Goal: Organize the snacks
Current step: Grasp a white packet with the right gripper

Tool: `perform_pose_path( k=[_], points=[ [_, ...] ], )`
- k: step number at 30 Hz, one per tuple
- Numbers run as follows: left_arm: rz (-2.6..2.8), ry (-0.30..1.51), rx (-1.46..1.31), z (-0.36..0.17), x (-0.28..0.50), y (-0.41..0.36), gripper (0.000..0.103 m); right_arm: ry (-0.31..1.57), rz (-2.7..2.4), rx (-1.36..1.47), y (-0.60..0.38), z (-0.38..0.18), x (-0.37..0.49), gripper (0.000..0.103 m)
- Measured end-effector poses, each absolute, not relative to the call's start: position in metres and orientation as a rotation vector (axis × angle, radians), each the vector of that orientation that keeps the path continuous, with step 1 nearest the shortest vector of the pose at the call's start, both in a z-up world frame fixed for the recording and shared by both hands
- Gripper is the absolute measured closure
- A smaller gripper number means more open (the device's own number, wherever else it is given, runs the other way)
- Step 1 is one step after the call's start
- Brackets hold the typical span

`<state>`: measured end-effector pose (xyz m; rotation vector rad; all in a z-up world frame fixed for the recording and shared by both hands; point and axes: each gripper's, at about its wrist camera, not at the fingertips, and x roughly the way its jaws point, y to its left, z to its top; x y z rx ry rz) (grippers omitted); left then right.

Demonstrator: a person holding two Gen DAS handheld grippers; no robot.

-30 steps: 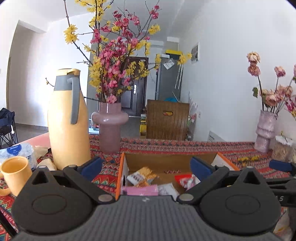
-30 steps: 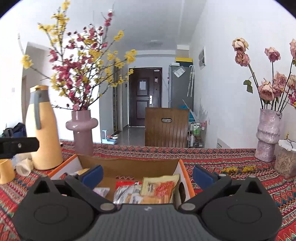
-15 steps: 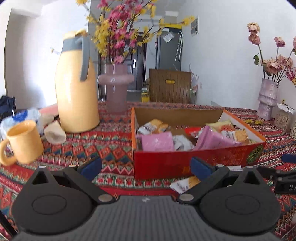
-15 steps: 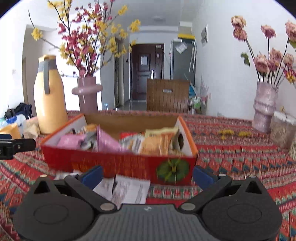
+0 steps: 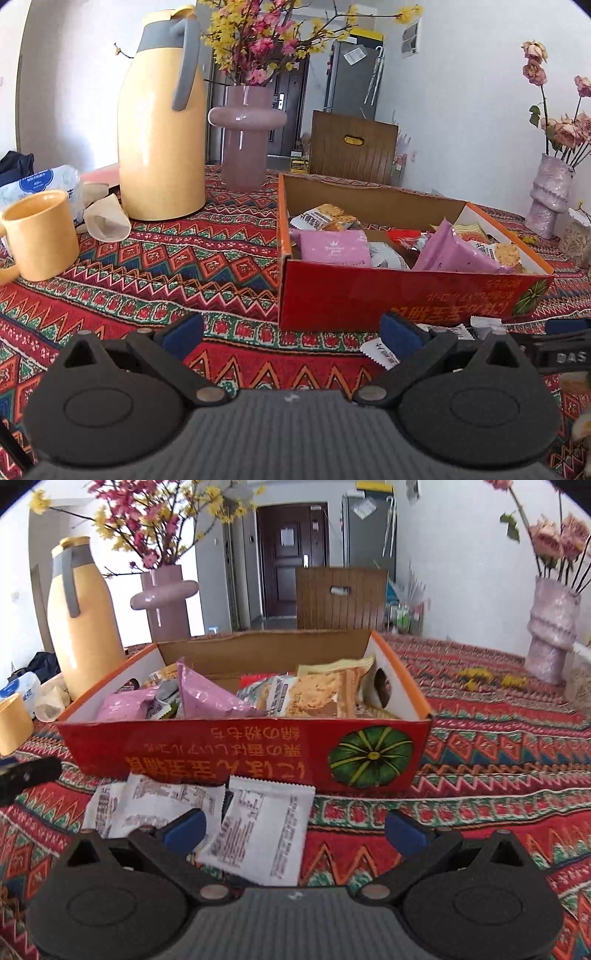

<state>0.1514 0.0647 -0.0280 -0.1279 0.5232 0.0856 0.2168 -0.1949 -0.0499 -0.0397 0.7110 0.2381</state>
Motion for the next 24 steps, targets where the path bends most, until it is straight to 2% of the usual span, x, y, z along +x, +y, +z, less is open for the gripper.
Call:
perform_pose_path(
  k=[5,11,13,15,18,24],
  points=[
    [0.089,0.524,-0.151,-0.028,0.151,0.068,0.000,0.766,0.200,-0.038,-0.190,-0.061,0.237,0.000],
    [0.086,0.525,-0.155,-0.028,0.151,0.068,0.000,0.783,0.169,-0.039,-0.193,-0.068,0.242,0.006],
    [0.088,0.529,-0.155,-0.029,0.152,0.068,0.000,0.770,0.182,-0.060,-0.191,-0.068,0.239,0.012],
    [0.088,0.529,-0.157,-0.029,0.152,0.068,0.000,0.760,0.202,-0.065,-0.191,-0.066,0.235,0.025],
    [0.090,0.532,-0.157,-0.030,0.152,0.068,0.000,0.743,0.231,-0.062,-0.192,-0.063,0.230,0.057],
    [0.093,0.533,-0.159,-0.030,0.152,0.069,0.000,0.697,0.220,-0.049,-0.202,-0.055,0.217,0.063]
  ],
)
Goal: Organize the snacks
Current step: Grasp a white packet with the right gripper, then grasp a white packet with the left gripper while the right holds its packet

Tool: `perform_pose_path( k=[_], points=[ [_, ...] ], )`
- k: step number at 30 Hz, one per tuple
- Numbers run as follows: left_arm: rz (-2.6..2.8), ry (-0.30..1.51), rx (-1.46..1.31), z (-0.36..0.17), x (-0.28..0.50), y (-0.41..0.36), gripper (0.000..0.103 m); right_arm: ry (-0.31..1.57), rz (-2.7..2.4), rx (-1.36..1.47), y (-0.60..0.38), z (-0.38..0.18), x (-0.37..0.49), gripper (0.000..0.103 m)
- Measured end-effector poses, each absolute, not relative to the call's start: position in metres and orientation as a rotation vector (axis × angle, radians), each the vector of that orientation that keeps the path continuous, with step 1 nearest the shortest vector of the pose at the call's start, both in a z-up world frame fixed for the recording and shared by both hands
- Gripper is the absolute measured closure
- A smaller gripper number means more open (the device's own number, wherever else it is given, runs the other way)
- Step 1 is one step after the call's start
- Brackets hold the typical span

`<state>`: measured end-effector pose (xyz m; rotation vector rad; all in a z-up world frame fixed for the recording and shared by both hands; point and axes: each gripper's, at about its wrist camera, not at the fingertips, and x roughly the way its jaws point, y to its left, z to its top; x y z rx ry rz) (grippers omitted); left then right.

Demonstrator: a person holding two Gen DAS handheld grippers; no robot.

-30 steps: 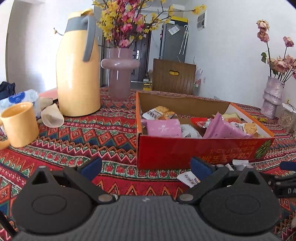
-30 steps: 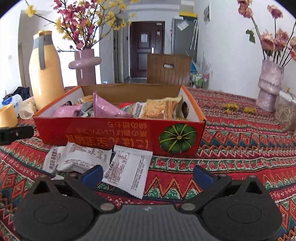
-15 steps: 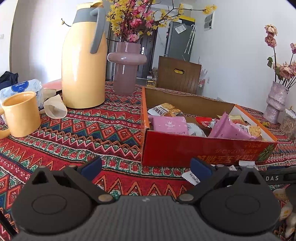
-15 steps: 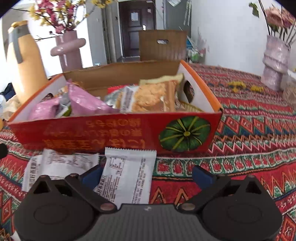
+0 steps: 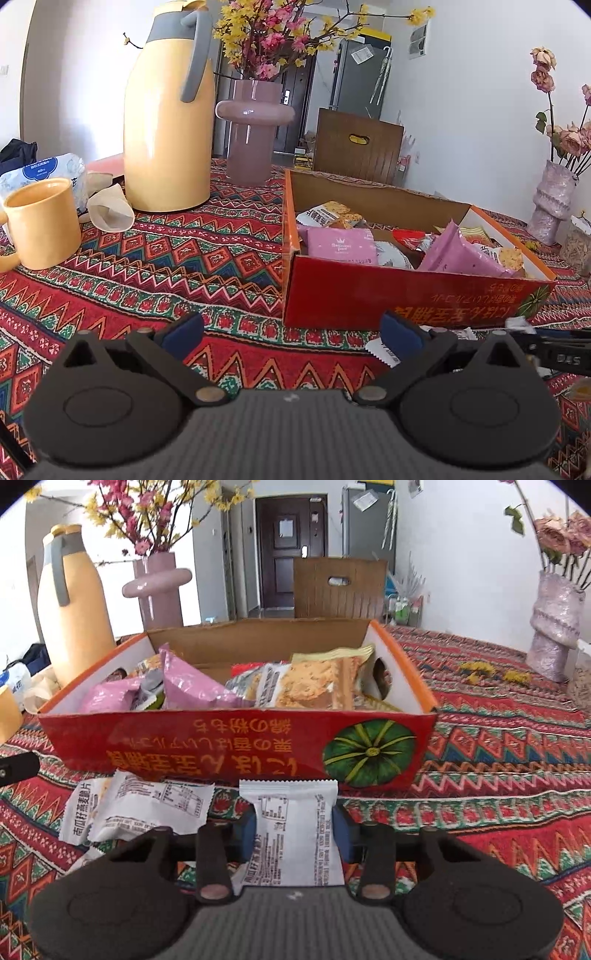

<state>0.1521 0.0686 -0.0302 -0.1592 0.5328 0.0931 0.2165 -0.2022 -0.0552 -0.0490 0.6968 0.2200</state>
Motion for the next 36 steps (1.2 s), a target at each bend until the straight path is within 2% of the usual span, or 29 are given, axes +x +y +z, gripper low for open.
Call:
perform_pose_path(
  k=[9,18,27,36],
  points=[
    [0.092,0.536,-0.154,-0.031,0.153,0.068,0.000,0.574,0.154,0.038,-0.235,-0.043,0.173,0.064],
    [0.056,0.570,-0.108,-0.029,0.156,0.059,0.000,0.547,0.161,0.100,-0.247,-0.042,0.157,0.064],
    [-0.063,0.622,-0.048,-0.018,0.143,0.023,0.000,0.529,0.181,0.125,-0.258,-0.041,0.136,0.064],
    [-0.139,0.716,0.030,-0.029,0.143,-0.022,0.000,0.517,0.179,0.111,-0.266,-0.045,0.121,0.063]
  ],
)
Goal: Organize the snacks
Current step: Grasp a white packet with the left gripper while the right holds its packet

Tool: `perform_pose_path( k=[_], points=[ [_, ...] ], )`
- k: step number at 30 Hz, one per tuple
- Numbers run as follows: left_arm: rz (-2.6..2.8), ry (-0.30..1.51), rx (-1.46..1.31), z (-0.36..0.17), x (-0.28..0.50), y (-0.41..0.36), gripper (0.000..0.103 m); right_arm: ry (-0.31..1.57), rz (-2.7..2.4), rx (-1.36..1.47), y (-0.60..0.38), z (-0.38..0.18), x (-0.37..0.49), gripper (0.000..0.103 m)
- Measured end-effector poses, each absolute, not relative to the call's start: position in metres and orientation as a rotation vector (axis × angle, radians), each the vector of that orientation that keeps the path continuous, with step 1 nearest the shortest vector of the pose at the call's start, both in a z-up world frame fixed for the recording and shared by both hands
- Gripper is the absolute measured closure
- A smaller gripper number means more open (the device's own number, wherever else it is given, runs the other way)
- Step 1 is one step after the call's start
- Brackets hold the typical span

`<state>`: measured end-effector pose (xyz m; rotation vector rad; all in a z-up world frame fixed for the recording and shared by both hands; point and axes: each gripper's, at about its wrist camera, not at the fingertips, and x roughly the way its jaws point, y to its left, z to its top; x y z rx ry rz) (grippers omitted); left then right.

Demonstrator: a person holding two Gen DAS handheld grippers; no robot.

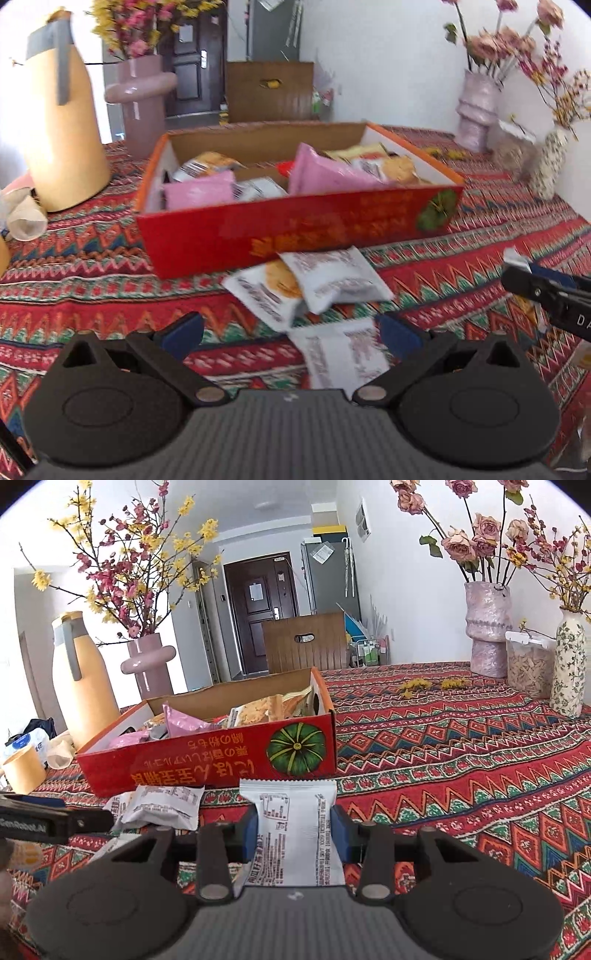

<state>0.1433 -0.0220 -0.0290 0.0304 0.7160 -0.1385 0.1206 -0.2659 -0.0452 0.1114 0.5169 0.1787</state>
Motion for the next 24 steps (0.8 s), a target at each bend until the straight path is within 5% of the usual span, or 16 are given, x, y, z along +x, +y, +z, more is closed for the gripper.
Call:
perform_pose_path(
  k=[7,16,24],
  points=[
    [-0.140,0.794,0.040,-0.041,0.150,-0.045,0.005,0.511,0.193,0.128,-0.272,-0.046,0.115,0.063],
    [-0.098,0.813,0.054,-0.044,0.149,-0.054,0.048,0.511,0.212,0.138,-0.274,-0.047,0.112,0.063],
    [-0.110,0.796,0.047,-0.042,0.143,-0.053,0.057,0.514,0.219,0.136,-0.271,-0.048,0.111,0.064]
  ],
)
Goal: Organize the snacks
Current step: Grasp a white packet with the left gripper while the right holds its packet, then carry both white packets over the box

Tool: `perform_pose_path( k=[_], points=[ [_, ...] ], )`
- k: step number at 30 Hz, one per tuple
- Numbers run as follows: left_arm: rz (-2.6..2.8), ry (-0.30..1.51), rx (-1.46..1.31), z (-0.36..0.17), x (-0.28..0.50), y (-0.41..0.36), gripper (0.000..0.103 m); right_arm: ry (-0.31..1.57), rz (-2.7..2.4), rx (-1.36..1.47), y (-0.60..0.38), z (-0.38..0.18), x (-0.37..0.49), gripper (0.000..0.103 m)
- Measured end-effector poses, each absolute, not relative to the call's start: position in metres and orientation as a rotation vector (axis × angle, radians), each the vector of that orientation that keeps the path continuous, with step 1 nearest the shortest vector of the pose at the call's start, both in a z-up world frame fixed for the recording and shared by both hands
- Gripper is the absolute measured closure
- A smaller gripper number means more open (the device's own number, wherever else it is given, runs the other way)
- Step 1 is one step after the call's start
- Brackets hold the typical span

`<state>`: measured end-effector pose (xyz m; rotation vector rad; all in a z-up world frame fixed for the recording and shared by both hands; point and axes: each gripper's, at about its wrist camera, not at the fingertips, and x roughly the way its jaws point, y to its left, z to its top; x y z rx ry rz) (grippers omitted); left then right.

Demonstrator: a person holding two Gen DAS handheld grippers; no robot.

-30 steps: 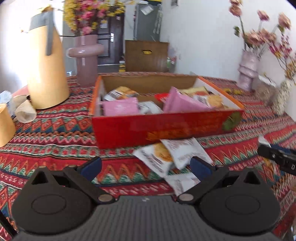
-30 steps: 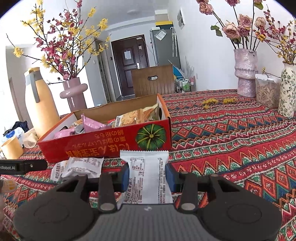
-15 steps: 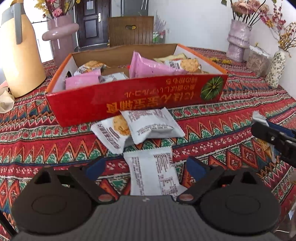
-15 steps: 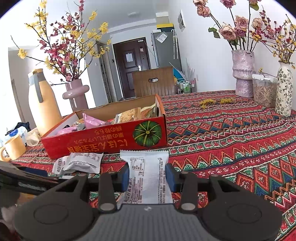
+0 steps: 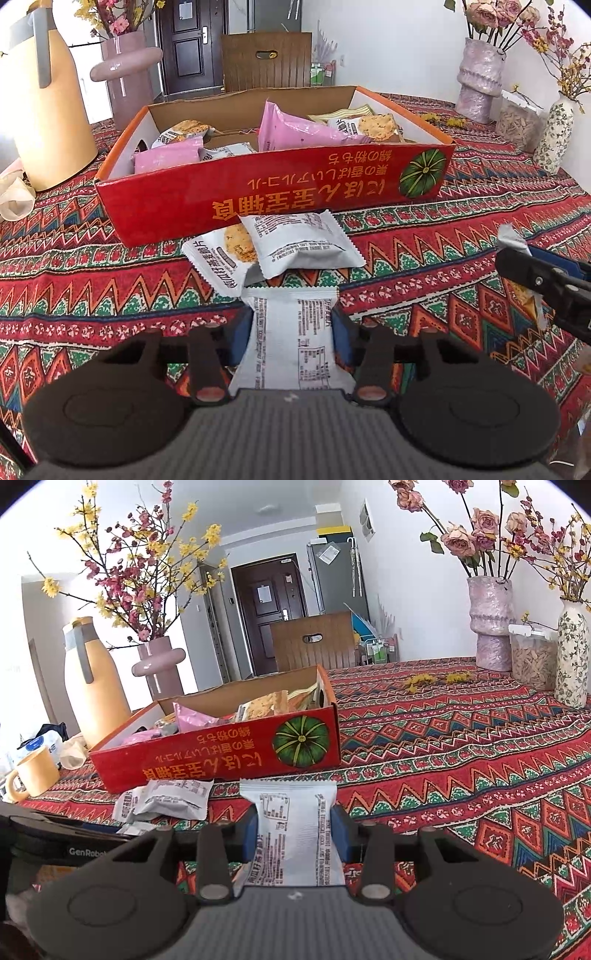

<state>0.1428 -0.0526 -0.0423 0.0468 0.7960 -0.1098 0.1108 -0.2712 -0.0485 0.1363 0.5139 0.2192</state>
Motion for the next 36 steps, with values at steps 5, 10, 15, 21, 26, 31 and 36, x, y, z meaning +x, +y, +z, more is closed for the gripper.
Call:
perform_pose_path(
  k=[5,10,15,21,26,31,36],
  points=[
    [-0.128,0.780,0.041,-0.039,0.136,-0.052,0.058,0.515,0.224,0.130,-0.268,-0.048,0.109,0.063],
    [-0.150,0.743,0.037,-0.033,0.128,-0.050,0.058,0.512,0.225,0.125,-0.267,-0.047,0.107,0.063],
    [-0.154,0.693,0.020,-0.020,0.119,-0.046,0.058,0.508,0.221,0.115,-0.264,-0.044,0.105,0.063],
    [-0.149,0.620,0.000,0.000,0.115,-0.040,0.058,0.500,0.223,0.099,-0.257,-0.040,0.108,0.063],
    [-0.139,0.570,-0.004,0.014,0.118,-0.037,0.058,0.473,0.234,0.083,-0.248,-0.030,0.114,0.063],
    [-0.121,0.531,-0.006,0.026,0.126,-0.033,0.058,0.432,0.241,0.063,-0.239,-0.016,0.125,0.063],
    [-0.104,0.487,0.006,0.040,0.135,-0.032,0.058,0.392,0.239,0.040,-0.231,-0.002,0.141,0.063]
  ],
)
